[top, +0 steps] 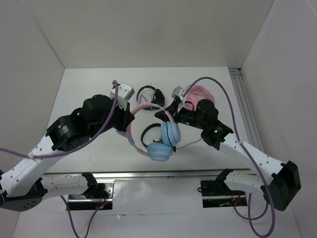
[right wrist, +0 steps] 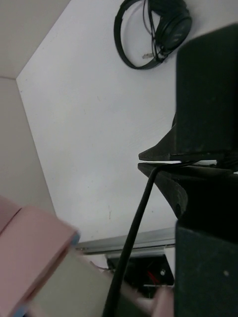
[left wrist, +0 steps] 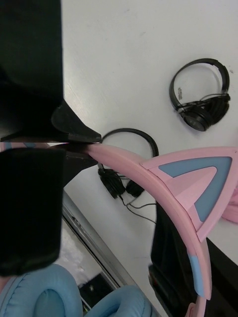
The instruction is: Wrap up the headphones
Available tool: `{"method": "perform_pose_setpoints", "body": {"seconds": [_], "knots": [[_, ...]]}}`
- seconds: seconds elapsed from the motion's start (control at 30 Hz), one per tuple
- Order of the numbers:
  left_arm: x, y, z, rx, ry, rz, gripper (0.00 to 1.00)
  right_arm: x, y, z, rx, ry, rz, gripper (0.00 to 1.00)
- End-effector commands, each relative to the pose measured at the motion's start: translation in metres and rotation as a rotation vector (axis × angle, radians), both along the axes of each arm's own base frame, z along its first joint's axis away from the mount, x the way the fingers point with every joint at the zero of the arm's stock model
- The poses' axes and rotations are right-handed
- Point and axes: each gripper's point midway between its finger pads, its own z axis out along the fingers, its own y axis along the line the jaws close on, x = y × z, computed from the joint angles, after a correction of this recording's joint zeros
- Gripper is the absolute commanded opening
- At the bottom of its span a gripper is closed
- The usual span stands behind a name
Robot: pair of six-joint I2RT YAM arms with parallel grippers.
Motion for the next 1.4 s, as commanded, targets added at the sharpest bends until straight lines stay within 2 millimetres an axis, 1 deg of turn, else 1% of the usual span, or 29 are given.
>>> {"method": "perform_pose_setpoints", "body": {"seconds": [0.0,0.03,0.07,0.1,0.13,0.27,0.3,0.4,0.43,0.47,0.53,0.63,0.67,0.73,0.77,0.83,0.87,0.9,0.93,1.03,1.07,1.1,1.13,1.17,1.2,1.23,1.27,1.3,1.37], "knots": [[-0.006,-0.020,0.087,-0.416,-0.113,0.003,0.00,-0.008,0.018,-0.001,0.066,0.006,0.110,0.12],[-0.009,-0.018,0.096,-0.460,-0.121,0.007,0.00,-0.008,0.020,-0.001,0.069,0.001,0.122,0.12],[-0.010,-0.019,0.104,-0.515,-0.120,0.014,0.00,-0.010,0.024,0.012,0.108,-0.023,0.147,0.12],[-0.009,-0.020,0.109,-0.543,-0.121,0.017,0.00,-0.008,0.026,0.007,0.104,0.000,0.147,0.12],[-0.010,-0.018,0.111,-0.565,-0.123,0.029,0.00,-0.010,0.027,0.023,0.151,-0.049,0.165,0.12],[-0.009,-0.014,0.134,-0.664,-0.130,0.063,0.00,-0.005,0.035,0.025,0.193,-0.046,0.180,0.14],[-0.005,-0.014,0.136,-0.674,-0.127,0.086,0.00,-0.001,0.036,0.020,0.186,-0.033,0.170,0.14],[0.005,0.004,0.149,-0.729,-0.138,0.215,0.00,-0.005,0.039,0.020,0.194,-0.028,0.180,0.14],[0.010,0.020,0.159,-0.755,-0.165,0.296,0.00,-0.004,0.038,0.018,0.196,-0.029,0.170,0.14],[0.014,0.025,0.153,-0.736,-0.151,0.349,0.00,-0.006,0.036,0.010,0.188,-0.017,0.169,0.14],[0.025,0.041,0.163,-0.769,-0.159,0.481,0.00,-0.009,0.033,0.009,0.193,-0.016,0.149,0.14],[0.033,0.053,0.169,-0.792,-0.171,0.586,0.00,-0.018,0.033,0.004,0.187,-0.003,0.157,0.11],[0.039,0.048,0.166,-0.775,-0.170,0.598,0.00,-0.022,0.036,0.000,0.182,0.006,0.163,0.11],[0.051,0.050,0.167,-0.764,-0.188,0.647,0.00,-0.030,0.038,0.000,0.182,0.000,0.159,0.07],[0.058,0.056,0.171,-0.762,-0.200,0.676,0.00,-0.031,0.039,-0.008,0.169,0.019,0.155,0.05],[0.076,0.048,0.163,-0.717,-0.193,0.707,0.00,-0.038,0.040,-0.007,0.170,0.013,0.147,0.04],[0.080,0.050,0.164,-0.710,-0.196,0.721,0.00,-0.042,0.041,-0.017,0.147,0.024,0.155,0.01],[0.089,0.054,0.160,-0.704,-0.197,0.758,0.00,-0.043,0.041,-0.016,0.144,0.017,0.147,0.01],[0.098,0.050,0.161,-0.712,-0.191,0.762,0.00,-0.047,0.044,-0.021,0.128,0.038,0.146,0.00],[0.118,0.063,0.160,-0.716,-0.195,0.825,0.00,-0.053,0.050,-0.030,0.083,0.037,0.138,0.00],[0.129,0.062,0.153,-0.692,-0.183,0.838,0.00,-0.061,0.054,-0.035,0.062,0.043,0.154,0.00],[0.136,0.069,0.157,-0.683,-0.200,0.854,0.00,-0.065,0.056,-0.040,0.034,0.057,0.154,0.00],[0.142,0.071,0.155,-0.657,-0.209,0.862,0.00,-0.067,0.055,-0.041,0.021,0.043,0.142,0.00],[0.148,0.075,0.153,-0.635,-0.218,0.881,0.00,-0.078,0.058,-0.033,0.023,0.029,0.164,0.00],[0.160,0.081,0.141,-0.595,-0.211,0.924,0.00,-0.083,0.056,-0.041,-0.011,0.043,0.164,0.00],[0.163,0.080,0.137,-0.558,-0.213,0.919,0.00,-0.092,0.058,-0.030,-0.005,0.012,0.172,0.00],[0.167,0.081,0.127,-0.516,-0.213,0.937,0.00,-0.096,0.060,-0.030,-0.021,0.006,0.176,0.00],[0.174,0.080,0.108,-0.451,-0.196,0.949,0.00,-0.100,0.058,-0.032,-0.049,0.009,0.172,0.00],[0.178,0.079,0.079,-0.332,-0.166,0.941,0.00,-0.096,0.058,-0.019,-0.072,-0.029,0.138,0.00]]}}
